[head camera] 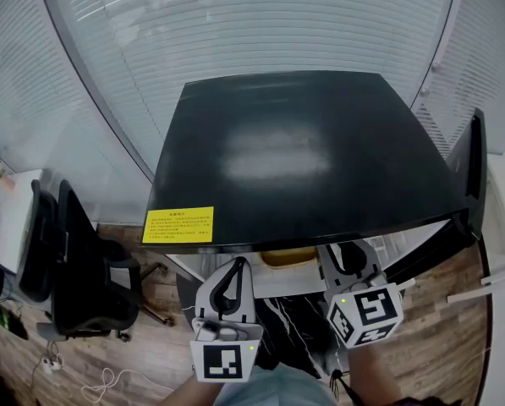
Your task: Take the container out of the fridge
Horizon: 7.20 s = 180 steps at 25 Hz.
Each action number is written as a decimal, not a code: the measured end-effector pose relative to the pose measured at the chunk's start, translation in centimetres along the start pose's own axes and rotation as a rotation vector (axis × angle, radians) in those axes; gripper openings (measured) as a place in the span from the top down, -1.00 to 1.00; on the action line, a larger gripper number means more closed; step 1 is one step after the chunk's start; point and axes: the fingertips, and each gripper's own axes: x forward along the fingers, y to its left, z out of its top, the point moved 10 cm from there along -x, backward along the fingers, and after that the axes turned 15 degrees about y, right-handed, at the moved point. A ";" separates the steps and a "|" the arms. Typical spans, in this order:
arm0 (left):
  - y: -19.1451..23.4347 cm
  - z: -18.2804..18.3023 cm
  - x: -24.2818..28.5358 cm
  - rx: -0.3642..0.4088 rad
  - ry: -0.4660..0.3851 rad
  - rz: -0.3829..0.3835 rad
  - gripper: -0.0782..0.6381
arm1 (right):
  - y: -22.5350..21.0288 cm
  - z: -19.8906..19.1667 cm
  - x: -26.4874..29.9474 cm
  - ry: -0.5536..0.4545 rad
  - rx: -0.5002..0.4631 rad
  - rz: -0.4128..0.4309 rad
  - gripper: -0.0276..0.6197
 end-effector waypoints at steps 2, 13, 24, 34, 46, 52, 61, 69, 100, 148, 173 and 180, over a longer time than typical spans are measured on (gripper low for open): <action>0.1 0.0 0.0 0.003 -0.002 0.000 0.74 | 0.0 0.0 0.5 0.019 0.015 0.005 0.53; 0.5 0.0 0.3 -0.016 -0.005 -0.008 0.74 | -0.1 0.8 1.8 0.085 0.059 0.028 0.49; 0.6 -0.1 0.4 -0.017 -0.011 -0.020 0.74 | 0.0 1.5 2.7 0.187 0.060 0.064 0.59; 0.5 0.0 0.1 -0.007 -0.018 -0.021 0.74 | 0.3 1.5 2.3 0.205 0.009 0.007 0.78; 0.4 0.0 0.2 -0.021 -0.021 -0.028 0.74 | 0.9 1.4 1.4 0.206 -0.020 0.001 0.71; 0.5 -0.1 0.1 -0.017 -0.020 -0.028 0.74 | 0.8 1.7 1.9 0.245 -0.029 0.044 0.65; 0.7 0.0 0.1 -0.033 -0.023 -0.023 0.74 | 1.4 1.8 1.8 0.263 -0.083 0.025 0.79; 0.7 0.0 -0.2 -0.025 -0.017 -0.025 0.74 | 1.7 1.6 1.2 0.264 -0.089 0.004 0.80; 0.4 0.1 -0.5 -0.026 -0.030 -0.020 0.74 | 2.0 0.9 0.4 0.194 -0.139 0.010 0.82; -6.5 1.6 -11.6 0.019 -0.099 0.052 0.74 | 5.9 -0.9 -14.1 -0.082 -0.194 0.063 0.82; -2.8 1.7 -20.1 0.061 -0.201 -0.060 0.74 | 16.2 -3.9 -21.6 -0.183 -0.142 -0.082 0.82; -2.9 2.1 -20.8 0.052 -0.228 -0.078 0.74 | 16.9 -3.9 -22.9 -0.218 -0.151 -0.124 0.83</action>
